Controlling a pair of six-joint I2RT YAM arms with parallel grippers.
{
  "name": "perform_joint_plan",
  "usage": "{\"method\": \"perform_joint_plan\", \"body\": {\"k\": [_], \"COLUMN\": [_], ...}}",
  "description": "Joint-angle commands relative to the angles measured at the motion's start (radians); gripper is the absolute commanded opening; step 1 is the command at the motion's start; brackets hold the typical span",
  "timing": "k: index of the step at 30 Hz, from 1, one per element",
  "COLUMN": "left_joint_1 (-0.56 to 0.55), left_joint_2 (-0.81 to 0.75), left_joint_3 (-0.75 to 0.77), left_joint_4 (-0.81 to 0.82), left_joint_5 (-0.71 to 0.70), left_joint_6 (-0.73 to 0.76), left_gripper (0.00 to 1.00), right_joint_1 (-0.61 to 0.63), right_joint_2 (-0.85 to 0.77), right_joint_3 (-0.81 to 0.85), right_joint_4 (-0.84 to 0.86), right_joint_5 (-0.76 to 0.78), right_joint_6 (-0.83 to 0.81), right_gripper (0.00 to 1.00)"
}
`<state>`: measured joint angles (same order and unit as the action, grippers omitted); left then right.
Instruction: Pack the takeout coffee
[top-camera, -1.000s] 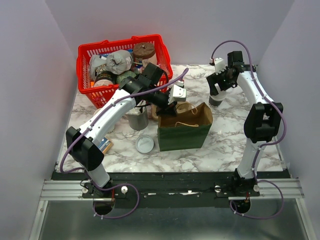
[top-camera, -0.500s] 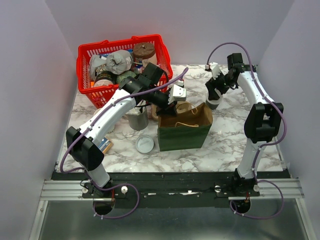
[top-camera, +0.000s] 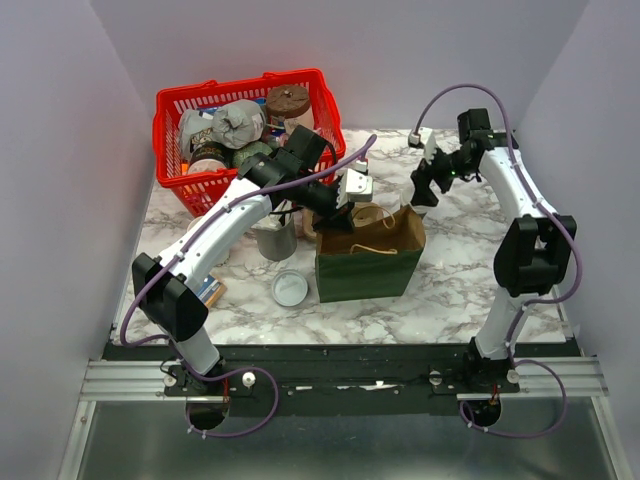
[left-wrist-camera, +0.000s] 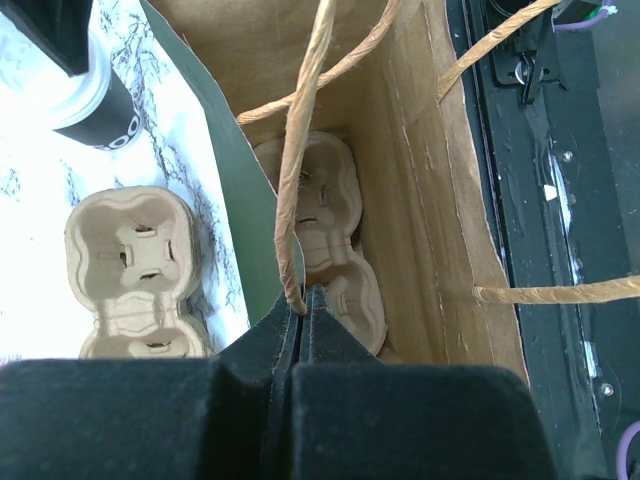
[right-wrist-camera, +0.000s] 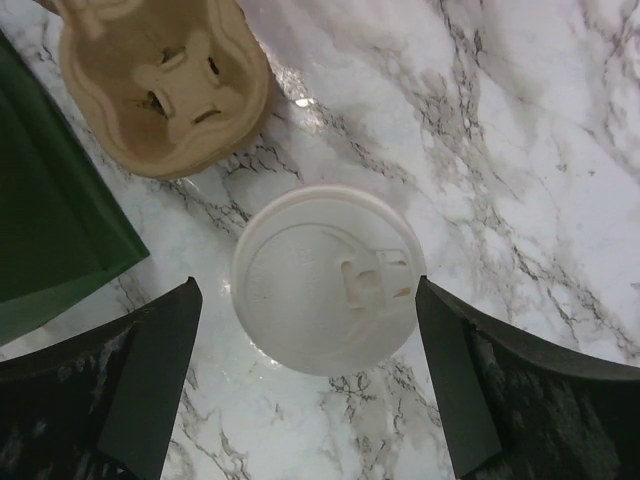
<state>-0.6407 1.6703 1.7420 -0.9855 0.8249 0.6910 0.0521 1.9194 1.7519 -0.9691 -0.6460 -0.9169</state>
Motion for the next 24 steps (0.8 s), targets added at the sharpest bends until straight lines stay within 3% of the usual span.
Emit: {"method": "perform_joint_plan", "body": {"k": [1,3,8,11,15,19,24], "left_joint_1": [0.007,0.009,0.007,0.012,0.022,0.03,0.032], "left_joint_2": [0.019,0.017,0.02,0.019,0.02,0.02,0.023], "left_joint_3": [-0.009,-0.006,0.002,0.007,0.021,0.022,0.027], "left_joint_4": [-0.042,-0.042,-0.048,-0.067,-0.134,-0.145,-0.148], "left_joint_5": [0.01,0.006,0.003,-0.007,-0.015,-0.013,-0.004], "left_joint_6": [-0.001,0.001,-0.002,0.008,0.038,0.039,0.03], "left_gripper": [0.0,0.0,0.0,0.0,0.0,0.0,0.0], "right_joint_1": [0.0,0.0,0.0,0.003,0.031,0.124,0.157], "right_joint_2": [-0.114,-0.117,-0.066,-0.117,-0.209,-0.224,-0.203], "right_joint_3": [-0.054,-0.06,0.014,-0.05,-0.132,-0.179,-0.187], "right_joint_4": [0.128,0.177,0.187,0.219,0.213,0.245,0.283], "right_joint_5": [-0.087,-0.072,0.224,0.273,0.314,0.55,0.669], "right_joint_6": [0.054,0.166,0.569,0.689,0.8,0.851,0.915], "right_gripper": [0.99,1.0,1.0,1.0,1.0,1.0,1.0]}}
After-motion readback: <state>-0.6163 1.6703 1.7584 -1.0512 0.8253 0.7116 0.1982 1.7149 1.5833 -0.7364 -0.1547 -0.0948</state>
